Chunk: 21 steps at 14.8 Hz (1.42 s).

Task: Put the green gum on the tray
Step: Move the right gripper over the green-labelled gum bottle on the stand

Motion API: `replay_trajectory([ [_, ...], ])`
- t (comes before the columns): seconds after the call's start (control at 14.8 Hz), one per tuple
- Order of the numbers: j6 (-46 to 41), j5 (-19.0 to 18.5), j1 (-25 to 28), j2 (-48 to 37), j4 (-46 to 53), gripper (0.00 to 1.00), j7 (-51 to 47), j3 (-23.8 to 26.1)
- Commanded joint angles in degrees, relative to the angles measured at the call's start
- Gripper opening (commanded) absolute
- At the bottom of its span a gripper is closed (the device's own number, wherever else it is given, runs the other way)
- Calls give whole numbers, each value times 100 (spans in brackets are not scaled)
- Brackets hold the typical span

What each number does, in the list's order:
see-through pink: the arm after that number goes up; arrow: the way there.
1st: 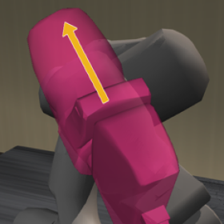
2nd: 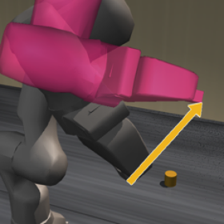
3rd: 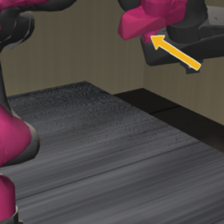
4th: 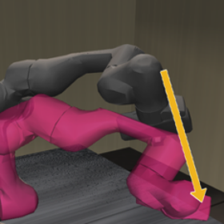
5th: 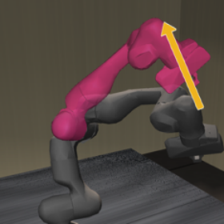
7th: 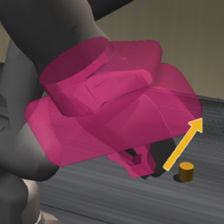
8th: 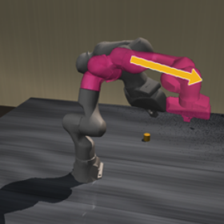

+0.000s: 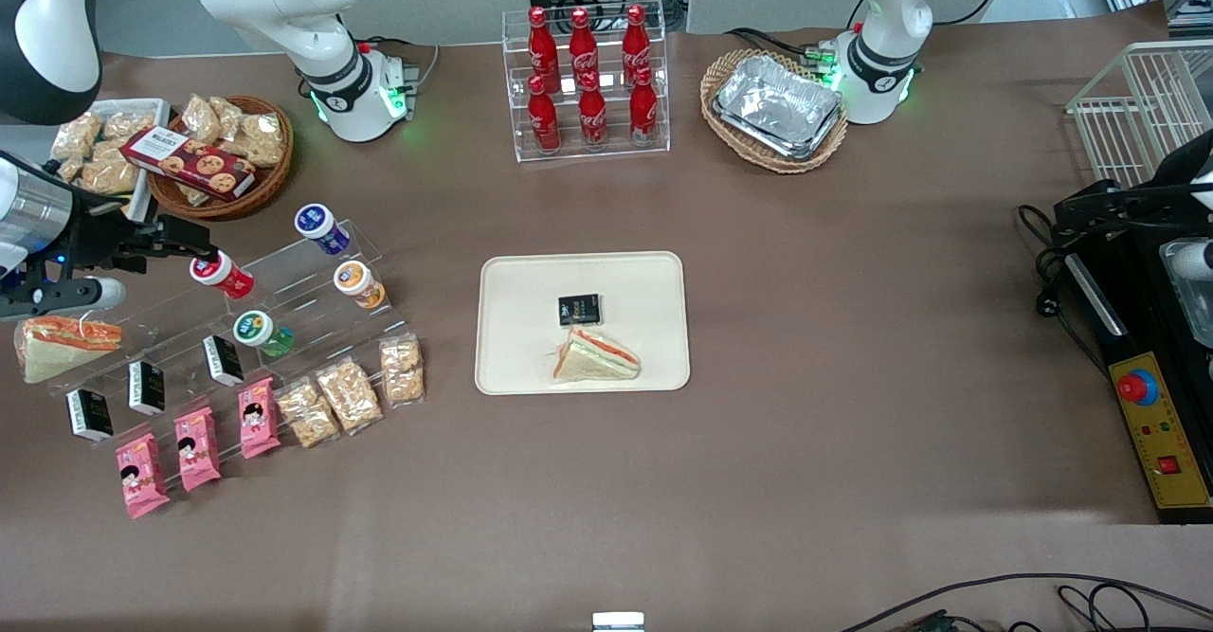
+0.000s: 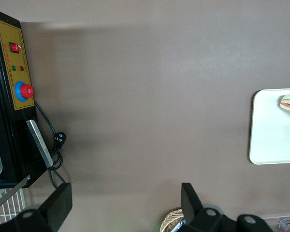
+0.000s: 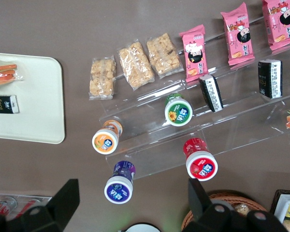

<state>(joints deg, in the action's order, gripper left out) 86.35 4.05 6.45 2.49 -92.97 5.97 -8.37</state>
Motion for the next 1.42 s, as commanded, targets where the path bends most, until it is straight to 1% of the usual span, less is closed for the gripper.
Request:
replay_trajectory([
  [0.0, -136, 52, -21, 111, 226, 100, 36, -7],
  [0.41, -153, 61, -21, 111, 217, 100, 36, -7],
  [0.74, -83, 34, -3, 24, -10, 100, -26, 2],
  [0.88, 258, 26, -12, -300, -535, 100, -9, 2],
  [1.02, 925, -158, -3, -879, -1404, 100, 44, 2],
  [1.08, 1128, -246, -3, -1004, -1635, 100, 62, 11],
  [1.35, 1770, -247, -73, -873, -1996, 100, 483, -103],
])
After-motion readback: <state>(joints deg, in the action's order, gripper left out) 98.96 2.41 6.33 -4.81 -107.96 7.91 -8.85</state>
